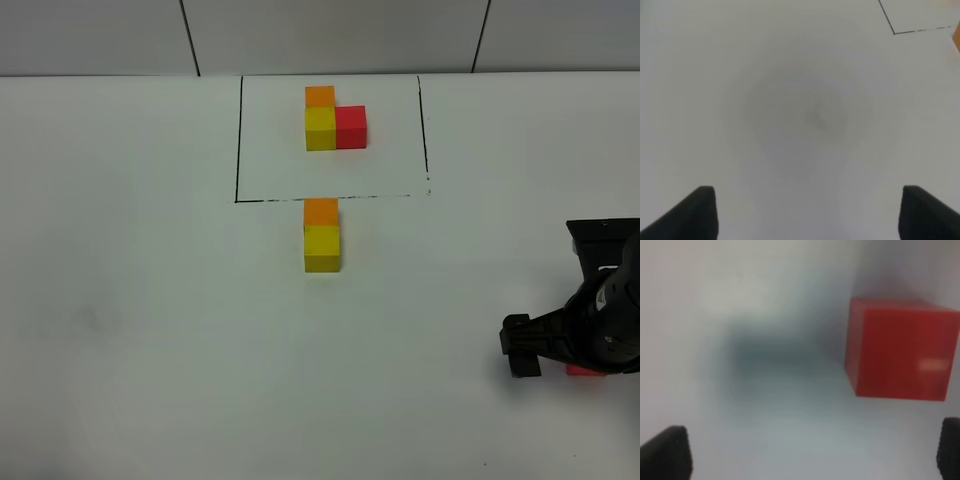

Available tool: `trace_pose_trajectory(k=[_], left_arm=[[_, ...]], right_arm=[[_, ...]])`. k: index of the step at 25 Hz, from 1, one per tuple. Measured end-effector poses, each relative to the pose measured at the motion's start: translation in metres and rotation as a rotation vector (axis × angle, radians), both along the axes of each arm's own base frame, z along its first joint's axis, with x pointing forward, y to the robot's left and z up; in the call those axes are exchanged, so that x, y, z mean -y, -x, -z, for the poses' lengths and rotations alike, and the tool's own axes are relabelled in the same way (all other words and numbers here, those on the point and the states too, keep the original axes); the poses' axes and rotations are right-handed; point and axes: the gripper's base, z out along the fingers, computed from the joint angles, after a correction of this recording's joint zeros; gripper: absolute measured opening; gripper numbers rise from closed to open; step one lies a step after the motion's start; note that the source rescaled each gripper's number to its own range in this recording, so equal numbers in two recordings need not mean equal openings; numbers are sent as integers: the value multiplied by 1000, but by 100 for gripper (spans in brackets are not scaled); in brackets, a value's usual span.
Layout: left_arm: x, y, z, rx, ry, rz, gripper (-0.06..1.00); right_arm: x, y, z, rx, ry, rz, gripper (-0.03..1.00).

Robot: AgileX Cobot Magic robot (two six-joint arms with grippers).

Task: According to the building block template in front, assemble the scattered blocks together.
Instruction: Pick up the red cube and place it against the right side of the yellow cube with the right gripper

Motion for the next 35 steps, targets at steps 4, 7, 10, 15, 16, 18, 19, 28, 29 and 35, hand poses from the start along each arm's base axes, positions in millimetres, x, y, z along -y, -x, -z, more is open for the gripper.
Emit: trace_pose_trajectory(k=[4,7,10,15,16,18,19,28,29,35], left_arm=[[0,0,0,0,0,0,71],[0,0,0,0,0,0,71],[0,0,0,0,0,0,71],[0,0,0,0,0,0,71],[0,0,0,0,0,0,71],[0,0,0,0,0,0,71],[0,0,0,0,0,0,71],[0,0,0,0,0,0,71],[0,0,0,0,0,0,71],[0,0,0,0,0,0,71]], right_arm=[[10,-3,0,0,5,14,100],[15,-5,0,1,10,1,100],[17,-6,0,10,13,-29,100],[27,-13,6,11,17,-8,100],[30,-14,9,5,19,-8,100],[31,-16,14,-15,26,-21,100],[31,-16,17,-25,30,-32,100],[29,-23,38,-48,29,-63,95],[29,-24,39,-52,27,-61,94],[33,-26,45,-64,1,2,87]])
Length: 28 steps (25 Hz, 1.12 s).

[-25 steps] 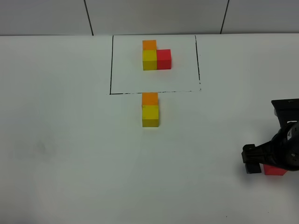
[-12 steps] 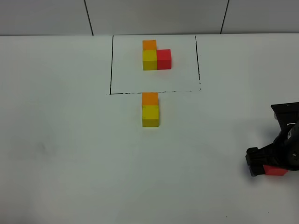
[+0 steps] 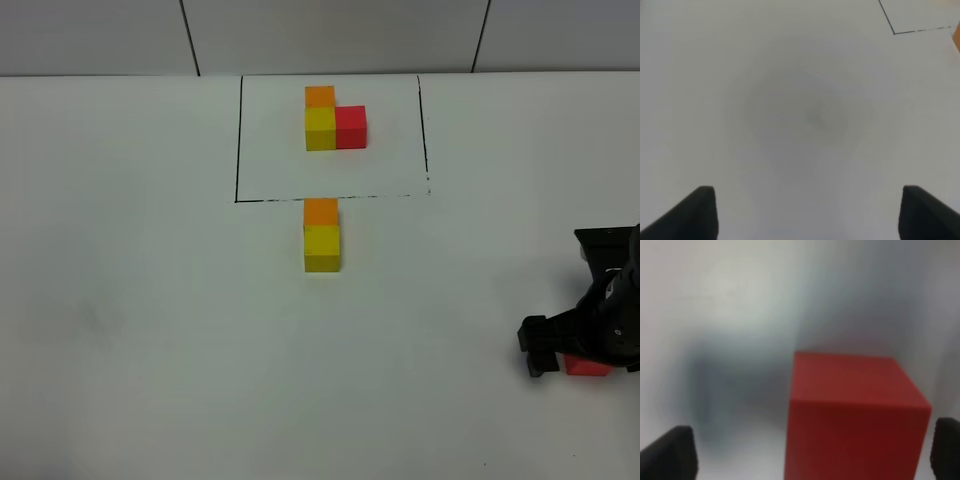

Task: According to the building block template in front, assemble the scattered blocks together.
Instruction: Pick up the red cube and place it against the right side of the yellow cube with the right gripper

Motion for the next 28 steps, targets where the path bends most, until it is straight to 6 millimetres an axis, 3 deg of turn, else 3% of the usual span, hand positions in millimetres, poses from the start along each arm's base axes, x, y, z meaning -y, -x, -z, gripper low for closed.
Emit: trace_pose_trajectory(k=[13,17,24,28], left_arm=[[0,0,0,0,0,0,71],[0,0,0,0,0,0,71],[0,0,0,0,0,0,71],[0,0,0,0,0,0,71]], right_arm=[[5,-1,1,-3,-17,31,36],[5,-1,1,-3,-17,25,0],[3,-15,-11,26,17,-52,1],[-17,-32,-31,53,108,-431,1]])
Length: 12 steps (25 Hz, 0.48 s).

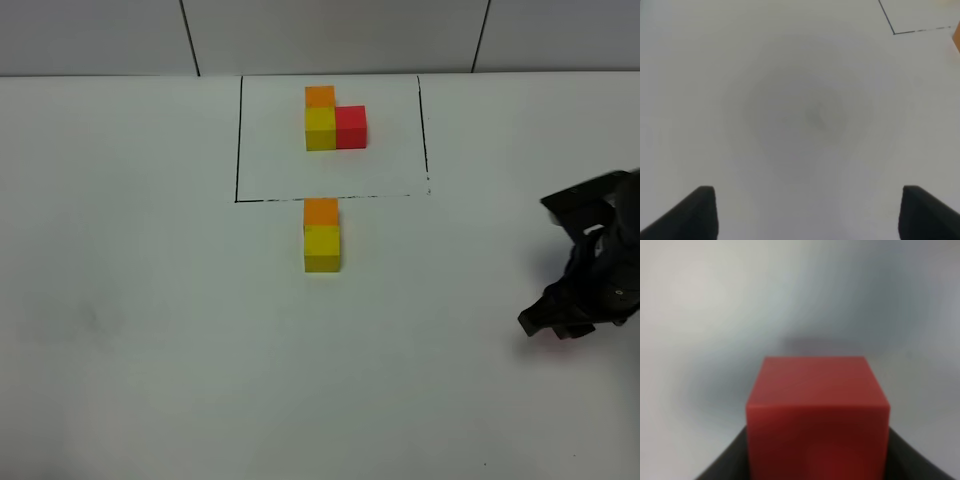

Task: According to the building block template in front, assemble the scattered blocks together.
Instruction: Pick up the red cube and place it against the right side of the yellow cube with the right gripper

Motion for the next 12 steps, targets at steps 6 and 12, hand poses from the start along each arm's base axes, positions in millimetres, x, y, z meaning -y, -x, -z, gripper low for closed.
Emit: trace_pose_trajectory(k=[6,12], left_arm=[[0,0,0,0,0,0,71],[0,0,0,0,0,0,71]], right_arm=[[-56,-31,-28,8,81,-626,1],[-109,-68,-20,-116,130,-891,1]])
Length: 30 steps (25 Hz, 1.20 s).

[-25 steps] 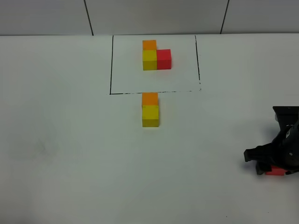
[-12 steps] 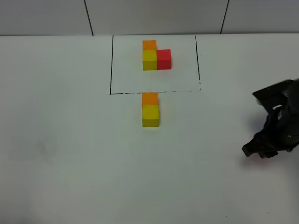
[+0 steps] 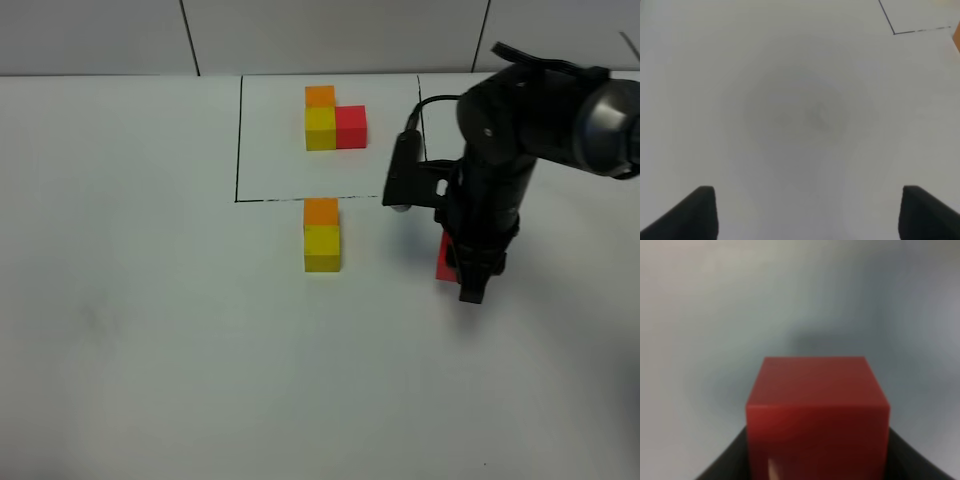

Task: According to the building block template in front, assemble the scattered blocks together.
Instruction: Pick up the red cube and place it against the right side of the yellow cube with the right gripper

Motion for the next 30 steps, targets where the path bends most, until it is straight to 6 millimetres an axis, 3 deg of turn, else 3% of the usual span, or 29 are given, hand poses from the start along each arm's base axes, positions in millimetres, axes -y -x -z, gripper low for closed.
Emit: trace_pose_trajectory(k=[6,10,21,30], left_arm=[[0,0,0,0,0,0,71],[0,0,0,0,0,0,71],[0,0,0,0,0,0,71],[0,0,0,0,0,0,71]], right_arm=[[-40,-25,3,-22,24,-149,1],[-56,-35,9,-29,14,-187,1],[-70,-49,37,-36,-24,-189,1],[-75,-54,48,-40,-41,-169,1]])
